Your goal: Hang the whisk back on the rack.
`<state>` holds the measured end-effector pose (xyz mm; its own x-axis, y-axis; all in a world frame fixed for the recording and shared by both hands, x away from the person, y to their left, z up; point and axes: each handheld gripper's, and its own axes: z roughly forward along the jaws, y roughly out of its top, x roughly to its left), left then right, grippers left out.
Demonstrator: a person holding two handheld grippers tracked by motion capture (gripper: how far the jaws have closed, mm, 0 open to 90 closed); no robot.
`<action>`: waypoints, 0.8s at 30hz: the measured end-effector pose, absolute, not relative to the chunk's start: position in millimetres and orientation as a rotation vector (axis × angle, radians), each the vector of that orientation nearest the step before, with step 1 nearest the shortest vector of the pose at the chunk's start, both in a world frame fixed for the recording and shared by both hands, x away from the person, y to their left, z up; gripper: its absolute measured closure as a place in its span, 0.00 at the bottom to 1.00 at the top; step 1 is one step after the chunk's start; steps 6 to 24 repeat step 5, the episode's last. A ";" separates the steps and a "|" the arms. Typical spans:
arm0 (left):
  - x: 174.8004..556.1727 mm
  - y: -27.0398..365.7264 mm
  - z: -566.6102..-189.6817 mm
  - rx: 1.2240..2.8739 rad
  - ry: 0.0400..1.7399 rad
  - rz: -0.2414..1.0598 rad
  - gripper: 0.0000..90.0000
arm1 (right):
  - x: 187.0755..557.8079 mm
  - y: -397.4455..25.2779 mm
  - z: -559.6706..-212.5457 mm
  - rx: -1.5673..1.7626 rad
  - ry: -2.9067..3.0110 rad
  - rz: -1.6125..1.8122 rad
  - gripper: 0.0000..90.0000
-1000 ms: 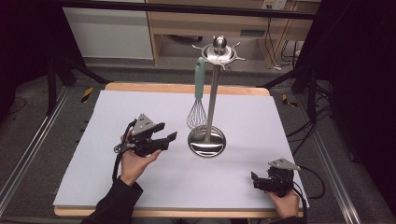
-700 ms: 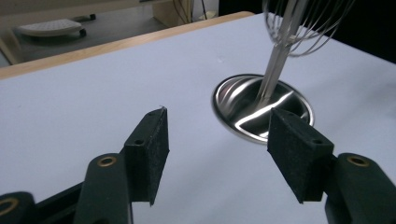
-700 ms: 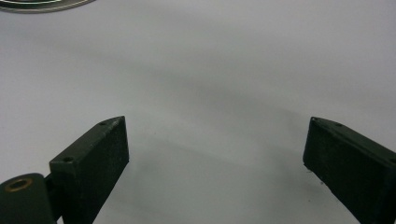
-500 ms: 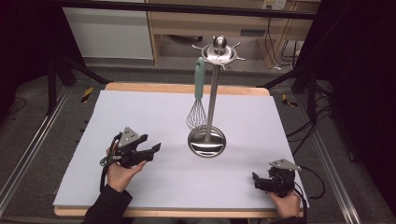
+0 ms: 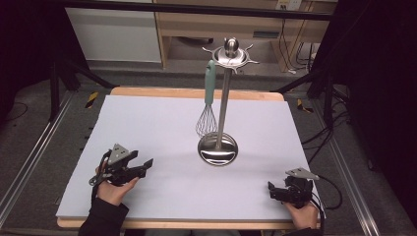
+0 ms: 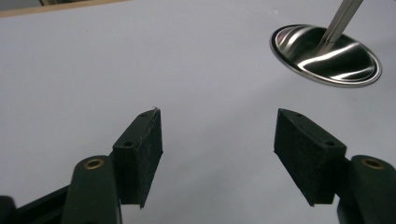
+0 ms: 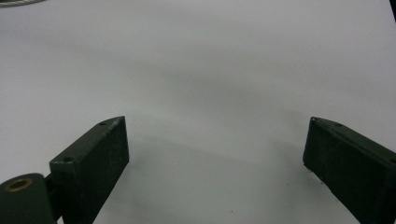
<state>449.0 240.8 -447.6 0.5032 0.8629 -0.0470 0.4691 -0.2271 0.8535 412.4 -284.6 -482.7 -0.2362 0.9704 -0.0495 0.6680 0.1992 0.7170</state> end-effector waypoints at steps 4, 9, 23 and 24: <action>446.3 253.1 -456.7 1.885 1.153 0.576 0.35 | 412.6 -285.7 -482.5 1.525 1.973 0.797 0.08; 446.3 253.1 -456.7 1.885 1.153 0.576 0.35 | 412.6 -286.1 -482.5 1.527 1.973 0.801 0.08; 446.3 253.1 -456.7 1.885 1.153 0.576 0.35 | 412.6 -286.1 -482.5 1.527 1.973 0.801 0.08; 446.3 253.1 -456.7 1.885 1.153 0.576 0.35 | 412.6 -286.1 -482.5 1.527 1.973 0.801 0.08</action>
